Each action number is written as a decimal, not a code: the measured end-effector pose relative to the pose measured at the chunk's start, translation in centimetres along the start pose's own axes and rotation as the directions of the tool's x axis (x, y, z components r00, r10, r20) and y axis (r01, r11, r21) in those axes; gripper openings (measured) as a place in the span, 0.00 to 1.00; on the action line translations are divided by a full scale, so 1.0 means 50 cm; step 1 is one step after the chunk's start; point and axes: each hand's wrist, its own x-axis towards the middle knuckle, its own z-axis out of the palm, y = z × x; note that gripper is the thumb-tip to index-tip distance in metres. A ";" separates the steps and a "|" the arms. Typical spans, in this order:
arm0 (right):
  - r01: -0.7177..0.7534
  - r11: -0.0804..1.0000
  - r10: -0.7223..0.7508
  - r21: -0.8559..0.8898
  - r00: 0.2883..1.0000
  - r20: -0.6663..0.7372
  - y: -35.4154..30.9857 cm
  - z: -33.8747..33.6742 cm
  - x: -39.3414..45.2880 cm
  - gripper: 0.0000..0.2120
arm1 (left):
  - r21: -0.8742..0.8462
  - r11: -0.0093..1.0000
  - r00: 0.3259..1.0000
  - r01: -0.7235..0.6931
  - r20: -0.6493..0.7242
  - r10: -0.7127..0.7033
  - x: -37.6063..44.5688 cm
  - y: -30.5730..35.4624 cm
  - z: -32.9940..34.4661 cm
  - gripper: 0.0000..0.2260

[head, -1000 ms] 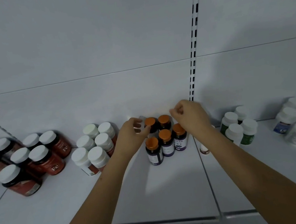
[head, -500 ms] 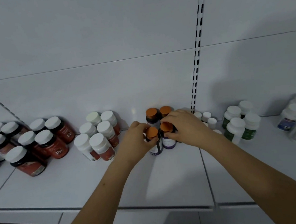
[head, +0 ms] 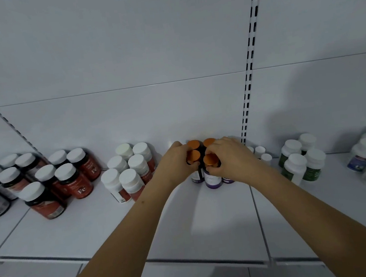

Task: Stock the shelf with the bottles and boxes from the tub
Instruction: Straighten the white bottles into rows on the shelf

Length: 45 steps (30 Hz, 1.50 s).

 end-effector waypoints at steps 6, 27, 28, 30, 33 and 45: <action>-0.140 0.988 0.144 0.066 0.987 -0.065 0.008 0.039 0.007 0.21 | 0.010 0.999 0.998 0.053 -0.025 -0.053 0.000 -0.025 0.024 0.15; -0.282 0.683 0.511 0.674 0.843 -0.165 0.031 0.168 -0.099 0.19 | 0.062 0.994 0.987 0.086 -0.143 -0.077 -0.192 -0.134 0.168 0.27; -0.295 0.679 0.532 0.672 0.829 -0.173 0.032 0.179 -0.099 0.18 | 0.052 0.995 0.985 0.085 -0.154 -0.076 -0.191 -0.136 0.168 0.26; -0.298 0.689 0.548 0.661 0.812 -0.204 0.032 0.195 -0.107 0.17 | 0.035 0.995 0.984 0.091 -0.160 -0.084 -0.192 -0.137 0.169 0.23; -0.299 0.702 0.544 0.646 0.811 -0.215 0.034 0.203 -0.130 0.17 | 0.029 0.995 0.983 0.097 -0.160 -0.092 -0.196 -0.141 0.172 0.21; -0.264 0.657 0.441 0.706 0.894 -0.076 -0.062 0.204 -0.193 0.20 | 0.045 0.992 0.982 0.119 -0.156 -0.111 -0.193 -0.145 0.176 0.21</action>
